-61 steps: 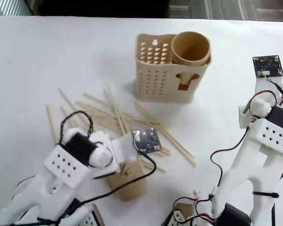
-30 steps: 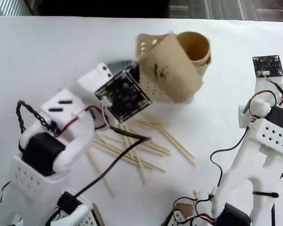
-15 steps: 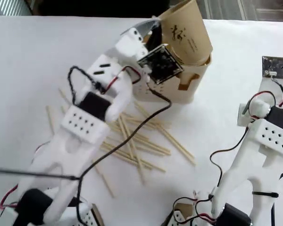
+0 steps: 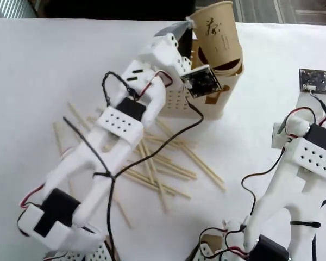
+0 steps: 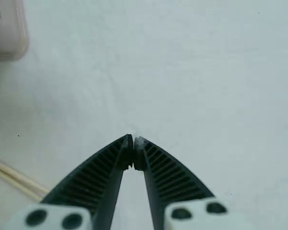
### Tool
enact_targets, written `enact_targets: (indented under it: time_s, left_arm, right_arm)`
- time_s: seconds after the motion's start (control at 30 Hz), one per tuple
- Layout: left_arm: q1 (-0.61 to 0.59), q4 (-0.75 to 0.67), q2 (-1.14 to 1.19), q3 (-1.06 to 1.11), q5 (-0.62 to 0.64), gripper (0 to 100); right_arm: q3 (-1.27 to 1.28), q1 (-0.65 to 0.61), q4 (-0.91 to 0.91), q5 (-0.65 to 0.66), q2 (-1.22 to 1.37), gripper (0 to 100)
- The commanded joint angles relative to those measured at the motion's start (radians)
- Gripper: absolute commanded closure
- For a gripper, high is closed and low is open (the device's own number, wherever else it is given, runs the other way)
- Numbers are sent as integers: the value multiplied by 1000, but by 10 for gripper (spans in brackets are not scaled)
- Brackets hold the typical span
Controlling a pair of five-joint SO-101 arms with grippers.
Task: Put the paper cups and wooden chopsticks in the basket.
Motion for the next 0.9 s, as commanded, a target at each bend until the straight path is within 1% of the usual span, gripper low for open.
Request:
enact_targets:
  time_s: [0.0,0.23,0.4,0.5,0.63,0.8,0.87]
  left_arm:
    - [-8,-74,12,-9,-64,980]
    - [8,-69,-41,14,-84,980]
    - [77,-69,-166,146,-87,980]
    - [119,-69,-271,239,-87,980]
    - [131,-69,-440,341,-87,980]
    - [110,-61,-682,528,-75,980]
    - [107,-15,-794,626,-43,980]
  right_arm:
    - [-5,-10,-15,-8,-35,981]
    - [-5,-10,-15,-8,-35,981]
    - [-5,-10,-15,-8,-35,981]
    - [-5,-10,-15,-8,-35,981]
    - [-40,-12,-13,-9,-36,981]
    - [-133,-87,-8,-9,-64,981]
    - [-170,-139,-7,-9,-88,981]
